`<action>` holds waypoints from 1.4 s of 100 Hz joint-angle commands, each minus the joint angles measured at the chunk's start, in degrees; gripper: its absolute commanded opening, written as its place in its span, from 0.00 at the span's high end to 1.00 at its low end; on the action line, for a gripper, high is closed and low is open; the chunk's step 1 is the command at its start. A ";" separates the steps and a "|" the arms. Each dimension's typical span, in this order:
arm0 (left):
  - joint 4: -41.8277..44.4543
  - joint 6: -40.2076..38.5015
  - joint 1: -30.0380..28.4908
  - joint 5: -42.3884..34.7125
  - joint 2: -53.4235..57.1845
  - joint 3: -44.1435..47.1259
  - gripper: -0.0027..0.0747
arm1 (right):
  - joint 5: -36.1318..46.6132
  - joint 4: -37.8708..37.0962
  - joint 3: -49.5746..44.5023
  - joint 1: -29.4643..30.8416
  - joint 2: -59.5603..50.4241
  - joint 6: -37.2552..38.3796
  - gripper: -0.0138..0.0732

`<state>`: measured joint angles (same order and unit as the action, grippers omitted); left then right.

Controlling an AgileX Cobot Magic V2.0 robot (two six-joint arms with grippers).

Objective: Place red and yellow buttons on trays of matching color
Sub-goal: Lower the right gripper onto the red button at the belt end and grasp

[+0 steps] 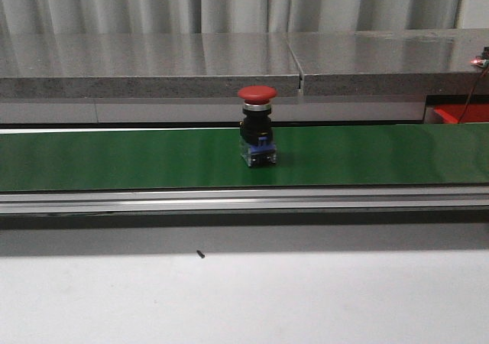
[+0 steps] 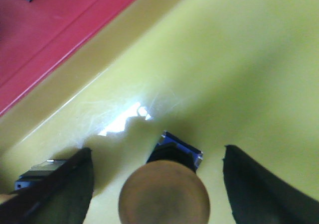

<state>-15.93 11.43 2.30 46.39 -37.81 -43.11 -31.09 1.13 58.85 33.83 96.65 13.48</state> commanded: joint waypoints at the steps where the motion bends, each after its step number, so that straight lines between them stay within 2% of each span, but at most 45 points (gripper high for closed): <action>1: -1.14 0.00 0.43 -3.09 0.10 -1.40 0.99 | 2.42 0.31 1.14 0.43 -2.93 0.06 0.17; 30: -1.14 0.00 0.43 -3.09 0.10 -1.40 0.99 | 0.18 0.26 1.14 0.43 -11.96 0.00 0.17; 42: -1.14 0.00 0.43 -3.09 0.10 -1.40 0.99 | -1.68 0.52 1.14 -1.86 -18.12 -2.56 0.17; 61: -1.14 0.00 0.43 -3.09 0.10 -1.40 0.99 | -2.89 7.04 1.14 -11.74 -24.89 -14.57 0.17; 76: -1.14 0.00 0.43 -3.09 0.10 -1.40 0.99 | -5.08 13.40 1.97 -21.38 -25.09 -23.12 0.17; 89: -1.14 0.00 0.43 -3.09 0.10 -1.40 0.99 | -8.00 15.57 3.76 -30.35 -23.86 -29.38 0.17; 110: -1.14 0.00 0.43 -3.20 0.10 -1.40 0.99 | -12.74 16.45 9.94 -40.48 -18.82 -31.56 0.17; 140: -1.14 0.00 0.43 -3.20 0.10 -1.40 0.99 | -16.96 19.55 16.88 -46.91 -11.72 -29.64 0.17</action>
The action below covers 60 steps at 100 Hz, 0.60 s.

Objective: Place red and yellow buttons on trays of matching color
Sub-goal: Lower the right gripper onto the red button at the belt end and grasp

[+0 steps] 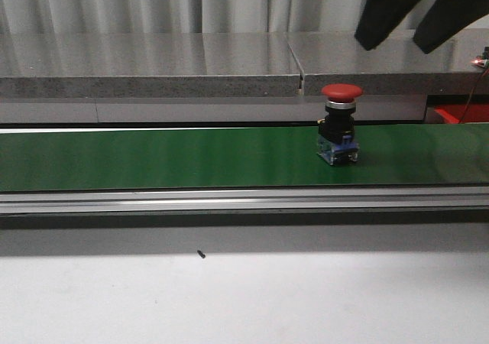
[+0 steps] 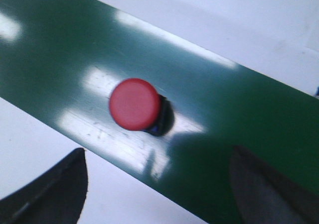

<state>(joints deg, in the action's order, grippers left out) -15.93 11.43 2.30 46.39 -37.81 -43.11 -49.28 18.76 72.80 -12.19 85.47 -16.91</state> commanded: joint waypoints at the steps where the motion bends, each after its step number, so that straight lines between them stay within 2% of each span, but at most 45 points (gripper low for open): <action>1: -1.14 0.00 0.43 -3.20 0.10 -1.40 0.99 | 1.28 1.86 3.02 -1.03 -0.27 1.14 0.17; 24: -1.14 0.00 0.43 -3.20 0.10 -1.40 0.99 | 3.97 0.32 3.90 -1.21 3.55 7.21 0.17; 50: -1.14 0.00 0.43 -3.20 0.10 -1.40 0.99 | 6.39 -1.45 3.90 -1.15 8.84 9.26 0.17; 57: -1.14 0.00 0.43 -3.20 0.10 -1.40 0.99 | 6.29 -2.27 3.90 -1.15 9.73 10.10 0.22; 60: -1.14 0.00 0.43 -3.20 0.10 -1.40 0.99 | 6.29 -2.46 3.90 -1.15 9.85 10.35 0.28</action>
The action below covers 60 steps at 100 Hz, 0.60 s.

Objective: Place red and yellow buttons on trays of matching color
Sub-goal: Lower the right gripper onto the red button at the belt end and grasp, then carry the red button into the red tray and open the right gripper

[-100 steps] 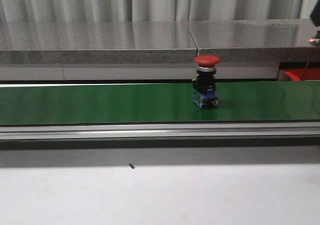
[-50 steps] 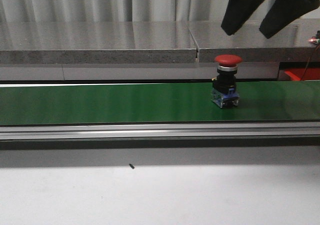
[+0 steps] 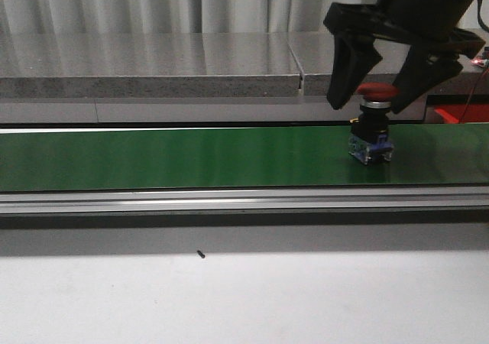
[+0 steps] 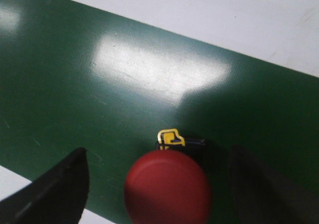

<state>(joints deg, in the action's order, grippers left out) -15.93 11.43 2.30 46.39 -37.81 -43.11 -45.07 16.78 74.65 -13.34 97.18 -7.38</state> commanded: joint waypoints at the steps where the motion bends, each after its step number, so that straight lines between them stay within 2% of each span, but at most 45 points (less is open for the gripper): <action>1: -1.14 0.00 0.43 -3.20 0.10 -1.40 0.99 | 2.07 -0.45 2.05 -0.01 -1.86 0.89 0.30; 16: -1.14 0.00 0.43 -3.20 0.10 -1.40 0.99 | 2.37 -0.62 2.05 0.24 -1.92 1.00 0.62; 26: -1.14 0.00 0.43 -3.20 0.10 -1.40 0.99 | 3.33 -0.62 2.10 1.22 -3.00 1.00 0.74; 45: -1.14 0.00 0.43 -3.20 0.10 -1.40 0.99 | 2.50 -1.91 6.24 8.20 -5.50 0.89 0.78; 60: -1.14 0.00 0.43 -3.20 0.10 -1.40 0.99 | -4.47 -3.03 14.96 17.77 -3.04 0.89 0.78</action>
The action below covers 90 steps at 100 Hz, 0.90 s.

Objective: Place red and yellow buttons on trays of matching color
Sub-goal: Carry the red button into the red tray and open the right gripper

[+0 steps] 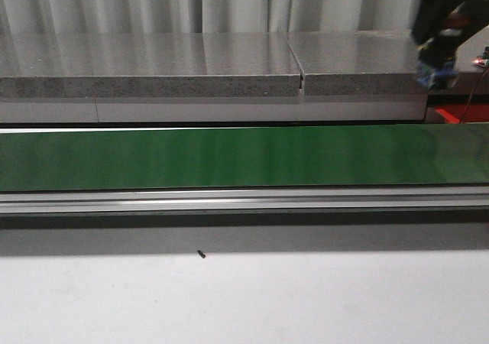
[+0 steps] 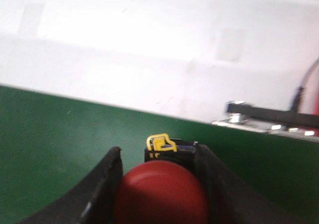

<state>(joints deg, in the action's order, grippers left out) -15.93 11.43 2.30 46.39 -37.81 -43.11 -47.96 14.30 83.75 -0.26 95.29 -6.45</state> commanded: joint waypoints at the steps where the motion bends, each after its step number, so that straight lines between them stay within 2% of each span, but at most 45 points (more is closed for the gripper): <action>1: -1.14 0.00 0.43 -3.20 0.10 -1.40 0.99 | -1.91 -0.55 6.79 5.10 -0.92 -0.03 0.78; 16: -1.14 0.00 0.43 -3.20 0.10 -1.40 0.99 | -6.72 -0.32 15.98 12.72 4.31 -0.51 0.78; 28: -1.14 0.00 0.43 -3.20 0.10 -1.40 0.99 | -6.70 -0.07 21.00 15.45 8.72 -0.59 0.78; 53: -1.14 0.00 0.43 -3.20 0.10 -1.40 0.99 | -2.18 -0.13 26.04 16.07 17.36 -0.58 0.78; 90: -1.14 0.00 0.43 -3.20 0.10 -1.40 0.99 | -1.39 -0.67 33.50 16.31 27.15 -0.58 0.78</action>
<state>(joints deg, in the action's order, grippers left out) -15.93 11.43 2.30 46.39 -37.81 -43.11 -52.20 13.31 114.40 15.60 124.80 -6.56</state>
